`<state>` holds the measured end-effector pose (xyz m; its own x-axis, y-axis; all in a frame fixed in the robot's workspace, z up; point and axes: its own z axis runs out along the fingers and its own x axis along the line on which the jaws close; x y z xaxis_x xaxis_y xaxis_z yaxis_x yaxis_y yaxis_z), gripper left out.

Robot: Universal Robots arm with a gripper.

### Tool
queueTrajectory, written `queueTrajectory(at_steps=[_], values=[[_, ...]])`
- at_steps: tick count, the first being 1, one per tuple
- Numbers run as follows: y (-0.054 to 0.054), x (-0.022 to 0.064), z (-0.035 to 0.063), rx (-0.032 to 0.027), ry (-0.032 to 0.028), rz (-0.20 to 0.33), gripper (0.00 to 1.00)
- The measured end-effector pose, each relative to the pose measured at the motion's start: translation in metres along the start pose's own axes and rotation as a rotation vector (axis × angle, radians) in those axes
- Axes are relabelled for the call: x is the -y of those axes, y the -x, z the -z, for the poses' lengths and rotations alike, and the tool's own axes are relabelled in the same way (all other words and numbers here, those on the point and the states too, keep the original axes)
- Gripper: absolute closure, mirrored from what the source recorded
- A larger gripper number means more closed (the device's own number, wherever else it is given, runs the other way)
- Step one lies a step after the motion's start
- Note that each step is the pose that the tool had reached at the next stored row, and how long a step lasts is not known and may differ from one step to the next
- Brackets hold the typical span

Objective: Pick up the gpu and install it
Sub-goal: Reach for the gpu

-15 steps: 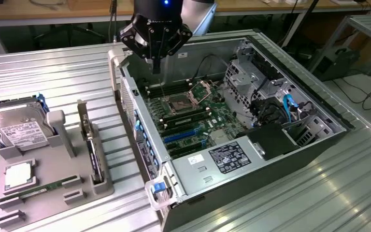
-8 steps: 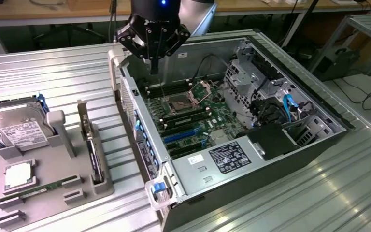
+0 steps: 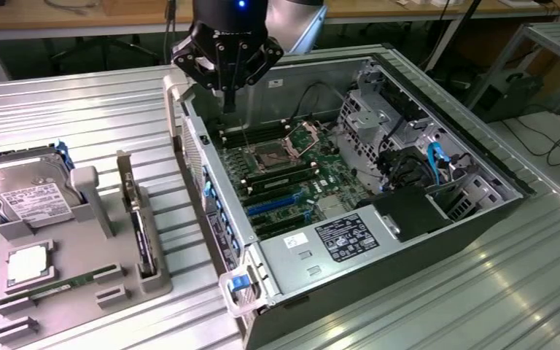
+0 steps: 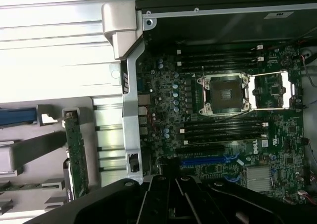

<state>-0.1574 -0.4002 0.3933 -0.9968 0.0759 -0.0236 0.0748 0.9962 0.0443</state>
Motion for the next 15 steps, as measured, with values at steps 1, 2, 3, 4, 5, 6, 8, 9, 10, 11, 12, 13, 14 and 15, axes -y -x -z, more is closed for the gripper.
queueTrajectory(at_steps=[1,2,3,4,5,6,8,9,10,11,12,13,14,15], values=[[-0.001,0.0001,0.0,0.0,0.0,0.0,0.89],[-0.002,0.0001,0.0001,-0.0001,0.0,0.0,0.89],[-0.002,0.0002,0.0001,-0.0001,0.0,0.0,0.89],[-0.003,0.0004,0.0001,-0.0002,-0.0001,0.0,0.89],[-0.004,0.0005,0.0001,-0.0002,0.0,0.0,0.89],[-0.005,0.0007,0.0001,-0.0001,0.0,0.0,0.89],[-0.007,0.001,0.0002,-0.0002,0.0,0.0,0.89],[-0.008,0.0011,0.0002,-0.0002,0.0,0.0,0.89],[-0.009,0.0013,0.0003,-0.0002,0.0,0.001,0.89],[-0.01,0.0014,0.0003,-0.0003,-0.0001,0.001,0.89],[-0.011,0.0016,0.0003,-0.0003,0.0,0.001,0.89],[-0.012,0.0017,0.0004,-0.0003,0.0,0.001,0.89],[-0.013,0.0019,0.0004,-0.0003,-0.0001,0.001,0.89],[-0.014,0.0021,0.0004,-0.0004,0.0,0.001,0.89]])
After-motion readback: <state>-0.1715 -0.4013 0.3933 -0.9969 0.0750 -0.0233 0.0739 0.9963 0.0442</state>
